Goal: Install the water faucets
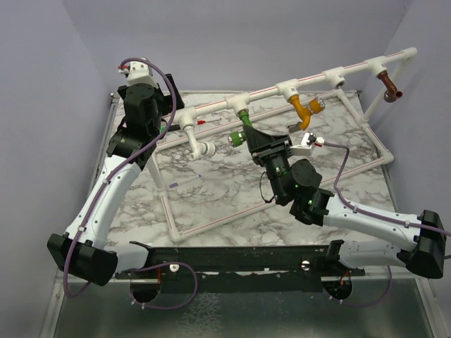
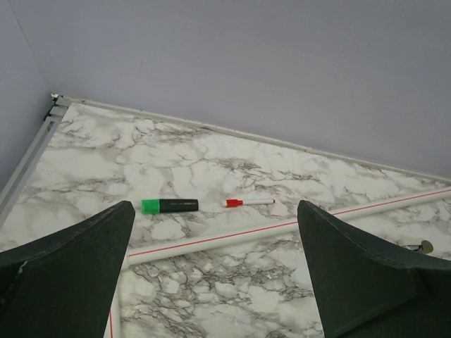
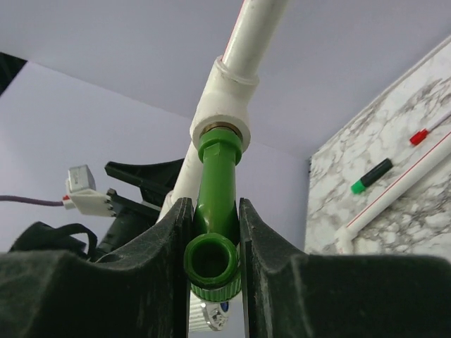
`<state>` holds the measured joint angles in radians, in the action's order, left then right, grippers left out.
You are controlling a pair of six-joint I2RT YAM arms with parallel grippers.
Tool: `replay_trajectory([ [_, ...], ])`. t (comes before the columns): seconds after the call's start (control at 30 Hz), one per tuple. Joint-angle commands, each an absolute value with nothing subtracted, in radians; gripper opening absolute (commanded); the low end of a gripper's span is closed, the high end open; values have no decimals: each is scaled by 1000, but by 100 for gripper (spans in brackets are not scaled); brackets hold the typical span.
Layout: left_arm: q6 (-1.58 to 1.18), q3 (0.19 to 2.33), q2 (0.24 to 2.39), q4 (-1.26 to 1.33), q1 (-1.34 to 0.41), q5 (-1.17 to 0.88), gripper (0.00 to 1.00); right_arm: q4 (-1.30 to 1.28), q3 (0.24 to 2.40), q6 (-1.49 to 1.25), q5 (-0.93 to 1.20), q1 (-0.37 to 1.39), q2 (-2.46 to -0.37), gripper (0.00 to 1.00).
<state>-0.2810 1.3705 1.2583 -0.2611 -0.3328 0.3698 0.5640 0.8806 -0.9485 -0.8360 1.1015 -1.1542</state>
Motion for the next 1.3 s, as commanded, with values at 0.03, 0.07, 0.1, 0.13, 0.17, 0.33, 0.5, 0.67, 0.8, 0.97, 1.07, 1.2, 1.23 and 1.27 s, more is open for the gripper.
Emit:
replay_trajectory([
  [0.03, -267, 1315, 1286, -474, -359, 258, 99, 440, 889, -1387, -850, 1108, -1121, 1],
  [0.07, -267, 1315, 1286, -474, -359, 259, 99, 432, 886, -1426, -848, 1108, -1120, 1],
  [0.1, -267, 1315, 1285, -474, -359, 259, 99, 431, 880, -1455, -844, 1108, -1119, 1],
  [0.13, -267, 1315, 1284, -474, -359, 259, 99, 427, 881, -1482, -842, 1108, -1117, 1],
  [0.17, -267, 1315, 1285, -474, -359, 259, 99, 411, 885, -1511, -839, 1108, -1117, 1],
  [0.33, -267, 1315, 1284, -474, -359, 261, 99, 266, 928, -1705, -773, 1098, -1120, 1],
  [0.5, -267, 1315, 1282, -474, -359, 262, 99, 263, 922, -1752, -739, 1098, -1124, 1],
  [0.67, -268, 1315, 1285, -474, -359, 259, 99, 236, 919, -1721, -760, 1098, -1099, 17],
  [0.8, -267, 1315, 1285, -474, -359, 262, 99, 237, 918, -1676, -774, 1098, -1082, 32],
  [0.97, -265, 1315, 1284, -475, -359, 266, 99, 234, 910, -1663, -770, 1098, -1074, 49],
  [1.07, -265, 1315, 1284, -474, -359, 265, 99, 242, 907, -1649, -762, 1098, -1070, 56],
  [1.2, -265, 1315, 1283, -475, -359, 265, 99, 243, 899, -1623, -755, 1098, -1060, 65],
  [1.23, -265, 1314, 1282, -475, -359, 265, 99, 240, 898, -1616, -754, 1098, -1055, 67],
  [1.27, -265, 1315, 1280, -474, -359, 266, 99, 237, 895, -1611, -750, 1098, -1050, 68],
])
